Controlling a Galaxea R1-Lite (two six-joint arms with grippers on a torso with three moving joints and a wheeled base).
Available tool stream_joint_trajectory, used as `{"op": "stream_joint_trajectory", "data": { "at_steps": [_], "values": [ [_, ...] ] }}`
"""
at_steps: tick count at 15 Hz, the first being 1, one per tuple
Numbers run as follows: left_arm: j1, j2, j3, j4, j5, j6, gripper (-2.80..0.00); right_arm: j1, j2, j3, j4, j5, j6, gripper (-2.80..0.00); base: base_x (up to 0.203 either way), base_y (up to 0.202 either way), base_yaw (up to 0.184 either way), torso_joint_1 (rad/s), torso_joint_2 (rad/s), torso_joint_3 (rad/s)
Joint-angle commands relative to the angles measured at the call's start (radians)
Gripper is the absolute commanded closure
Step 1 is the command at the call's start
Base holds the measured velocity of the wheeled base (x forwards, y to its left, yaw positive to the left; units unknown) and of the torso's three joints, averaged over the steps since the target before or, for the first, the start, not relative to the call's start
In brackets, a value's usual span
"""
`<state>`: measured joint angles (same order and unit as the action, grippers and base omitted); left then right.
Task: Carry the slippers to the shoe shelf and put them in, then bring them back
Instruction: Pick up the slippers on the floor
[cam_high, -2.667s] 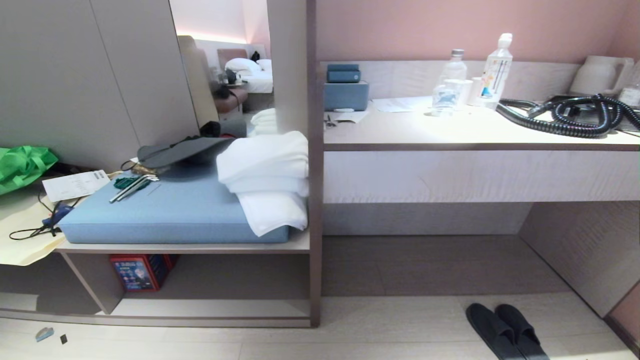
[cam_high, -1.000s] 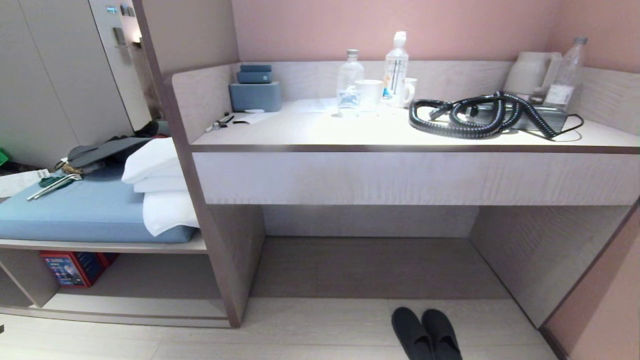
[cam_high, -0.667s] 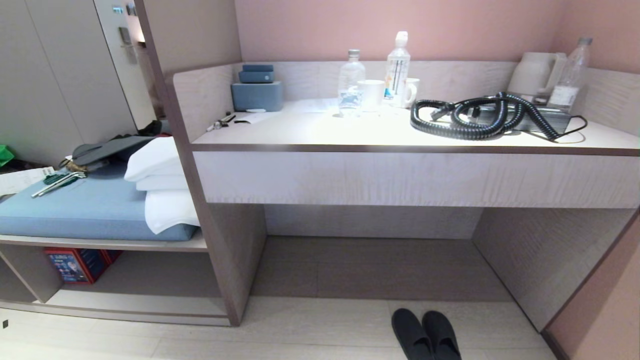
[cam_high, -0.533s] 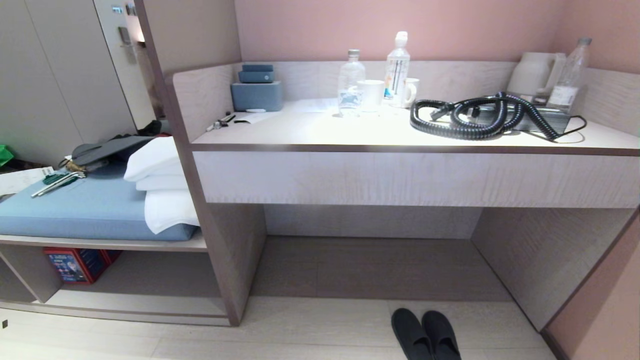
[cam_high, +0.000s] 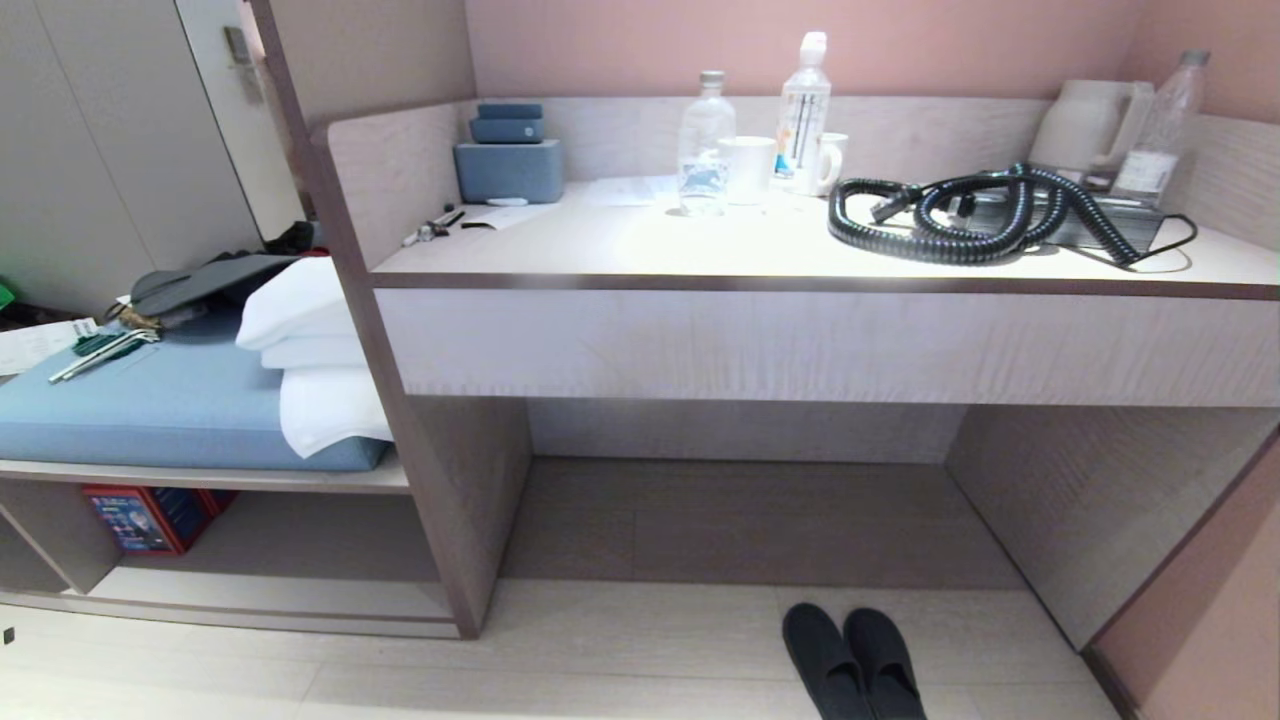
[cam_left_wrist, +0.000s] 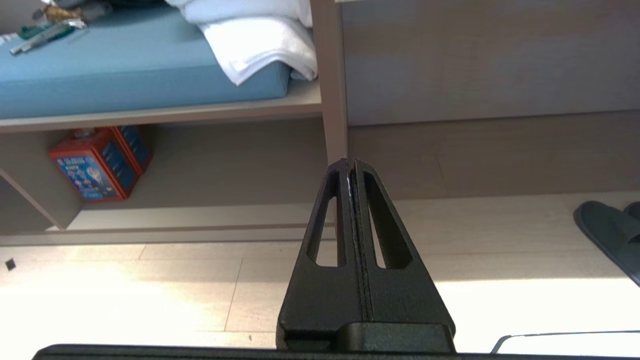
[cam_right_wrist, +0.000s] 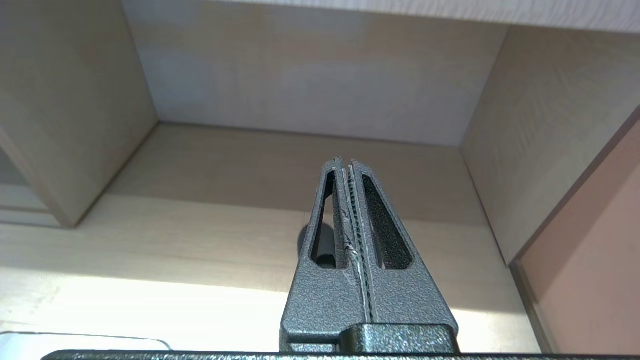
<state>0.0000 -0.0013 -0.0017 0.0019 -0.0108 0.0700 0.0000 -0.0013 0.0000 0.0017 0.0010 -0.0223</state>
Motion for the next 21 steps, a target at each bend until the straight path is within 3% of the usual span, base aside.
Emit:
{"op": "stream_joint_trajectory", "data": {
  "at_steps": [1, 21],
  "values": [
    [0.000, 0.000, 0.000, 0.000, 0.000, 0.001, 0.00, 0.000, 0.001, 0.000, 0.000, 0.001, 0.001, 0.00, 0.000, 0.000, 0.000, 0.005, 0.01, -0.191],
    [0.000, 0.001, 0.002, -0.005, 0.000, -0.003, 0.00, 0.000, 0.001, 0.000, 0.000, 0.001, 0.001, 0.00, 0.000, 0.000, 0.000, 0.003, 0.00, -0.196]
  ]
}}
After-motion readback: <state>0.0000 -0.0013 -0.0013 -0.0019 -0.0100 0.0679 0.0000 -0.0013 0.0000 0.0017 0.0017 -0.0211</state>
